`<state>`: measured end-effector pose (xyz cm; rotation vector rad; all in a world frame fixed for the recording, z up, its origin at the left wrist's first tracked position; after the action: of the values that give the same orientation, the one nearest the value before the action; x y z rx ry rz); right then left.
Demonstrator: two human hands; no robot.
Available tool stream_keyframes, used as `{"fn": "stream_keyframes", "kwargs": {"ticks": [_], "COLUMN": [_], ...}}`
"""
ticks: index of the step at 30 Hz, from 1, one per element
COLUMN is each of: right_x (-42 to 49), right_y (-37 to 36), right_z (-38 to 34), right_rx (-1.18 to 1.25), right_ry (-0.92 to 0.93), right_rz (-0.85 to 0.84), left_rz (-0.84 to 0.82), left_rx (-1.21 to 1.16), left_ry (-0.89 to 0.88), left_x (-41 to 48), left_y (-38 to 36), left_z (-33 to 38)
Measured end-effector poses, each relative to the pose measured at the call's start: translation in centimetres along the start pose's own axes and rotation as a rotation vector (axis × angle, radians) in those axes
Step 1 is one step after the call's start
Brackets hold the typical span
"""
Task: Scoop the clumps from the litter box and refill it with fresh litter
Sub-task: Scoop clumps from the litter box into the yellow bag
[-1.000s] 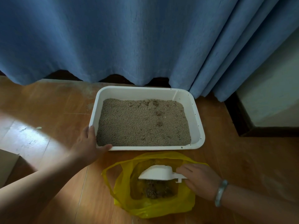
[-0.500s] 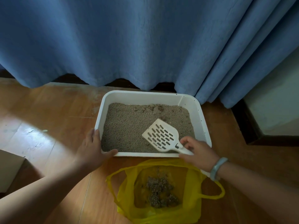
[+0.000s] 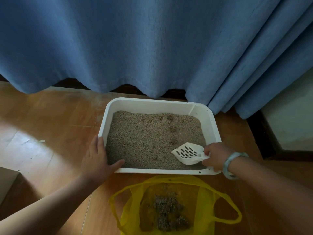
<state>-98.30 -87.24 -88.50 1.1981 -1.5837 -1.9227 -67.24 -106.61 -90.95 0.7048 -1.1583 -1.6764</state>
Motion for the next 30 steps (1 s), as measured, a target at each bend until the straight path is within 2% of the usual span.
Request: {"fn": "stream_keyframes", "kwargs": {"ticks": [4, 11, 28, 30], "right_x": [1.4, 2.9, 7.3, 7.5], "right_y": [-0.5, -0.7, -1.5, -1.8], "right_z": [-0.8, -2.7, -5.9, -6.6], "right_rx": [-0.01, 0.109, 0.282, 0.371], "right_ry": [0.035, 0.024, -0.085, -0.124], "right_rz": [0.011, 0.146, 0.377, 0.415], "left_rz": [-0.01, 0.006, 0.03, 0.032], "left_rx": [0.006, 0.004, -0.015, -0.012], "left_ry": [-0.012, -0.016, -0.056, -0.063], "left_x": [0.2, 0.9, 0.9, 0.9], "left_y": [-0.3, -0.4, -0.6, -0.7], "left_z": [-0.1, -0.4, -0.8, -0.9]}}
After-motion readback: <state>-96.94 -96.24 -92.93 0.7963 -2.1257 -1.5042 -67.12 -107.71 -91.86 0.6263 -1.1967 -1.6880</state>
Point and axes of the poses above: each hand's wrist, its own x-axis towards the middle knuckle, its own y-axis out of the back of the hand, z = x × y, the point moved 10 cm from there along x, towards the middle knuckle, and after that the axes turned 15 degrees about z, right-handed, at the moved point
